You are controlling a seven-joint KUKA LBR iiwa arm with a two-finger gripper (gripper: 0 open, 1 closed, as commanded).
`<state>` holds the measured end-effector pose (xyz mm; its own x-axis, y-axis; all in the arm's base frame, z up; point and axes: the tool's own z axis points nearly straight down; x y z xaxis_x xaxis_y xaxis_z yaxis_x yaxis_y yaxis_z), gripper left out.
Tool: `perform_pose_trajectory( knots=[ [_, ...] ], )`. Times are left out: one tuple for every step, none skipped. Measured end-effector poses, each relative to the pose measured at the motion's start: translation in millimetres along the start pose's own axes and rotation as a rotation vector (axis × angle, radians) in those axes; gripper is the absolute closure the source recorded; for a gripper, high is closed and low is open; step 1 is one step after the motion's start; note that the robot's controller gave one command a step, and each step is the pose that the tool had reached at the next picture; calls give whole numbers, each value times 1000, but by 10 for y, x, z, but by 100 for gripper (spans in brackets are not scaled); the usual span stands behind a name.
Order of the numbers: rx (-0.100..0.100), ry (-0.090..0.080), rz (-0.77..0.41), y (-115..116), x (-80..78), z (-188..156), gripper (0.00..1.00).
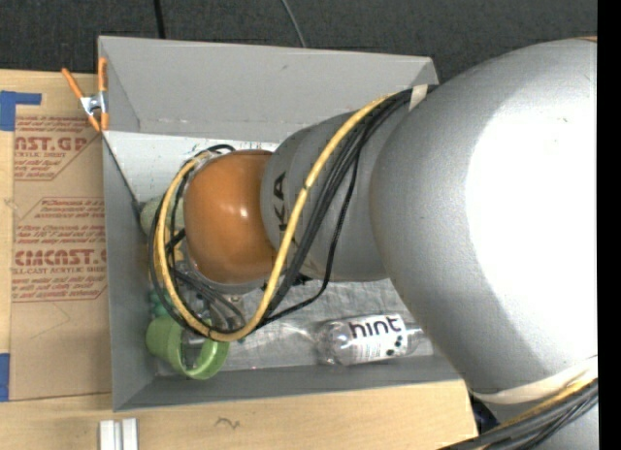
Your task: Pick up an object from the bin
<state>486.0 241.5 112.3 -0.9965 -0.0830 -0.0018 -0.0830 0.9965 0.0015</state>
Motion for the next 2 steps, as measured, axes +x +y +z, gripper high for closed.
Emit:
perform_pose_trajectory(
  knots=[
    [-10, -37, -80, -66, -49, 226, 0],
    [-9, -52, -75, -95, -102, 202, 100]
  ],
)
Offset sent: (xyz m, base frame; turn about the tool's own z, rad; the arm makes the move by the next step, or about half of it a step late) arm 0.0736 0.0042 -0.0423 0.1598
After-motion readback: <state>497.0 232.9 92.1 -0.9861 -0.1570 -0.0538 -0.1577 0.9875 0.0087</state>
